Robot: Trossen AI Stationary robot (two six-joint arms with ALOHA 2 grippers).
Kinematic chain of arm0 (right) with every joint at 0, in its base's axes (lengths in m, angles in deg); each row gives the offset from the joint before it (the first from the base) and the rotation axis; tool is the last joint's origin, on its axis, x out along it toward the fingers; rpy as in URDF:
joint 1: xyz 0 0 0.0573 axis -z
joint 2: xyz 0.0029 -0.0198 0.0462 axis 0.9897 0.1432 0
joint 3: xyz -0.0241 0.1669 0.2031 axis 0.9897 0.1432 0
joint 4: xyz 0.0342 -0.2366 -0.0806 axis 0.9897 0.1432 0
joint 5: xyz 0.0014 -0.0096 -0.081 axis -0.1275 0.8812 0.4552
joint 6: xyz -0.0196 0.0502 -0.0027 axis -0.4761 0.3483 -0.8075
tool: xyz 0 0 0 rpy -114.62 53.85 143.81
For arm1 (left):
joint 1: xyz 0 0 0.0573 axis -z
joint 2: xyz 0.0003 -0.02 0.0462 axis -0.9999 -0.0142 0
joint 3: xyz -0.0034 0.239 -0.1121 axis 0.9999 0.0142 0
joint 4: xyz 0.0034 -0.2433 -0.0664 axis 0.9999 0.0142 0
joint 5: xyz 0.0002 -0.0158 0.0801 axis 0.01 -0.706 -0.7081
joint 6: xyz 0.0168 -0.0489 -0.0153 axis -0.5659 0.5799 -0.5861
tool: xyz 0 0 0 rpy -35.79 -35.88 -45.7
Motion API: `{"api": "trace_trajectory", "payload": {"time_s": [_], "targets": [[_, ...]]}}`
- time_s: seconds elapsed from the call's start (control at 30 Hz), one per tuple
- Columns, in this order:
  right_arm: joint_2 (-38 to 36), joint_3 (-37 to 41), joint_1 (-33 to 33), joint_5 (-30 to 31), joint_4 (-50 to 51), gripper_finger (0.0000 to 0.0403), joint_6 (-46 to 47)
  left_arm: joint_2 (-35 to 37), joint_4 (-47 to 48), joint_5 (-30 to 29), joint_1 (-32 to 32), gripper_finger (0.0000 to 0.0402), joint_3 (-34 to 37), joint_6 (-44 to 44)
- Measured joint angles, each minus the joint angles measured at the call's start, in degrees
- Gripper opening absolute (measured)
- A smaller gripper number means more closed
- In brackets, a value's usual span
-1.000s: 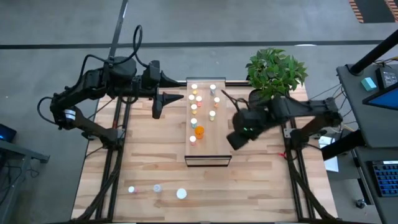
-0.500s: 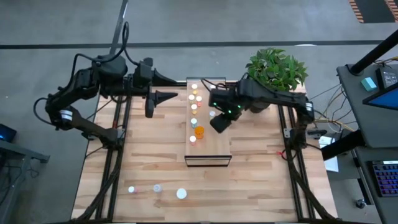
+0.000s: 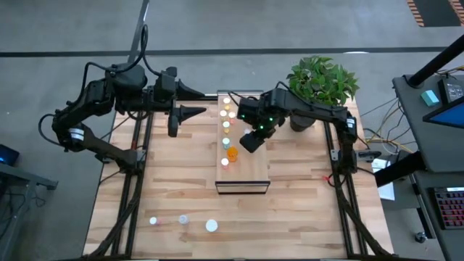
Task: Pick and place medicine bottles onto shelf by color
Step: Put the blue bottle on the shelf
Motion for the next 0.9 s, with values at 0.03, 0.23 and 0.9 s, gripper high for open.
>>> {"api": "trace_trajectory", "payload": {"time_s": [0.03,0.23,0.9], "targets": [[-0.4,0.5,-0.3,-0.7,0.1,0.0107,0.6,0.0,0.0,0.0,0.0,0.0187,0.0,0.0],[-1.6,3.8,-1.1,-1.1,0.1,0.0107,3.3,0.0,-0.2,0.0,0.0,0.0187,0.0,-0.3],[-1.3,4.8,-1.0,3.6,-0.7,0.0128,3.9,-0.1,-1.3,0.0,0.0,0.0187,0.0,-1.4]]}}
